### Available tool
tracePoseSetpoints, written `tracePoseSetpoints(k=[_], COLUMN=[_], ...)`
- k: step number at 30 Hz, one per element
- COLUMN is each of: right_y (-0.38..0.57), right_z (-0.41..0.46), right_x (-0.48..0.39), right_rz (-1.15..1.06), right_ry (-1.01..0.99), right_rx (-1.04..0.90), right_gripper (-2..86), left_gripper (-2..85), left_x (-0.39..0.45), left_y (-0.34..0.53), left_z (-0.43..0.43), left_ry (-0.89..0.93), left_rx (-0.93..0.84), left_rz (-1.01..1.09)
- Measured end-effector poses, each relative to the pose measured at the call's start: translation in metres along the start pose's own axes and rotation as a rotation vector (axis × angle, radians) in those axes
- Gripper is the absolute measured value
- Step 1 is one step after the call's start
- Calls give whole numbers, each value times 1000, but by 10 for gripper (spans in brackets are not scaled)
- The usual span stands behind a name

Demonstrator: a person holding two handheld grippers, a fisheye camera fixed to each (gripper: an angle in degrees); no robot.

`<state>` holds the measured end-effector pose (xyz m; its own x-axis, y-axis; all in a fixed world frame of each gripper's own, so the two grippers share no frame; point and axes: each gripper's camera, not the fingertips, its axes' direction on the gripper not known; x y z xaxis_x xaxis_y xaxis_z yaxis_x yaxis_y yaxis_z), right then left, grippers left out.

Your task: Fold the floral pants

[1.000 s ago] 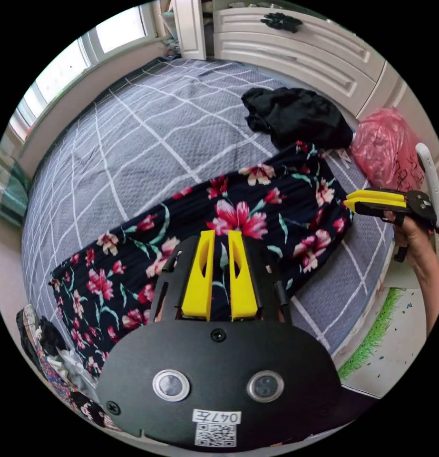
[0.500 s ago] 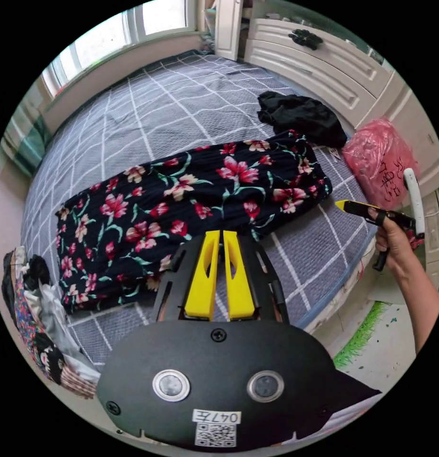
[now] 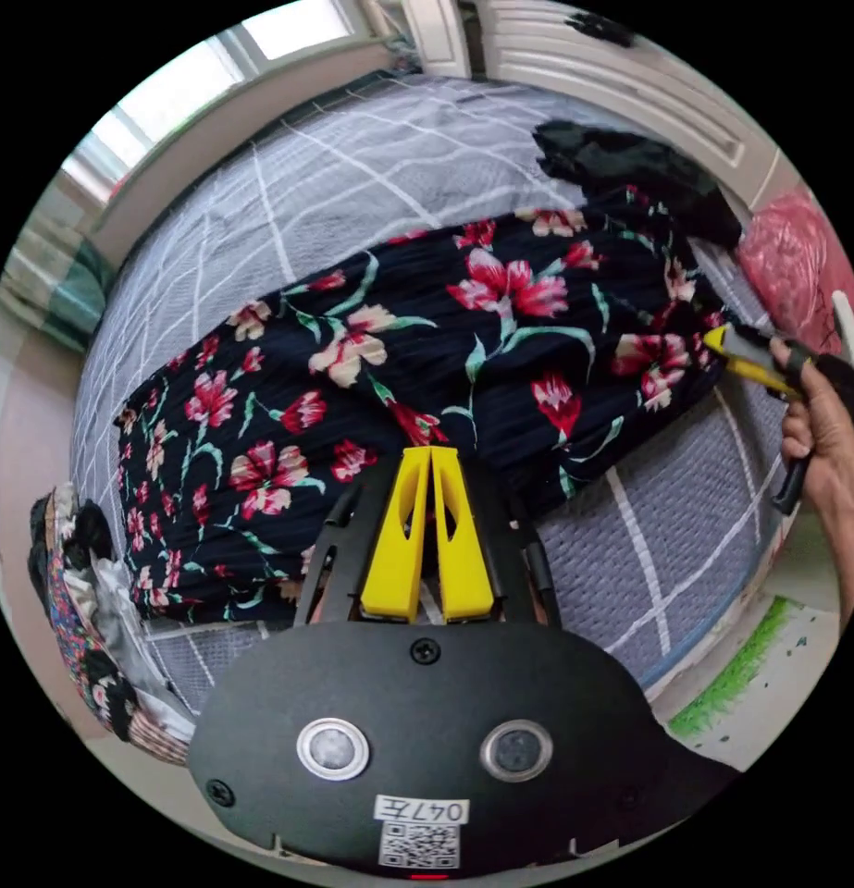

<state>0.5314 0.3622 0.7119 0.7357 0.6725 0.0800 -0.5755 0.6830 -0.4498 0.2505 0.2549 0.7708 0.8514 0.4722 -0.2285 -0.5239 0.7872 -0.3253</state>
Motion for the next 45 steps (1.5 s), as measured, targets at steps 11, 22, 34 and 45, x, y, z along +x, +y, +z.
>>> tracePoseSetpoints(k=[11,22,34,45], right_y=[38,114,176,42], right_z=[-48,28,128,179], right_x=[-122,-441,-513,-532], right_rz=[-279,-1105,-1284,-1147], right_ry=[127,130,136,317], right_rx=[244,27,-272,-102], right_gripper=[1,2,66,11], left_gripper=[-7,-7,-7,-8], left_x=[-35,-208,-300,-295], left_y=[69,154,215,200], left_z=[-21,-81,-56,-57], left_ry=[192,128,140,163], left_rx=[30,52,3,96], left_rz=[-84,-334,-464,-411])
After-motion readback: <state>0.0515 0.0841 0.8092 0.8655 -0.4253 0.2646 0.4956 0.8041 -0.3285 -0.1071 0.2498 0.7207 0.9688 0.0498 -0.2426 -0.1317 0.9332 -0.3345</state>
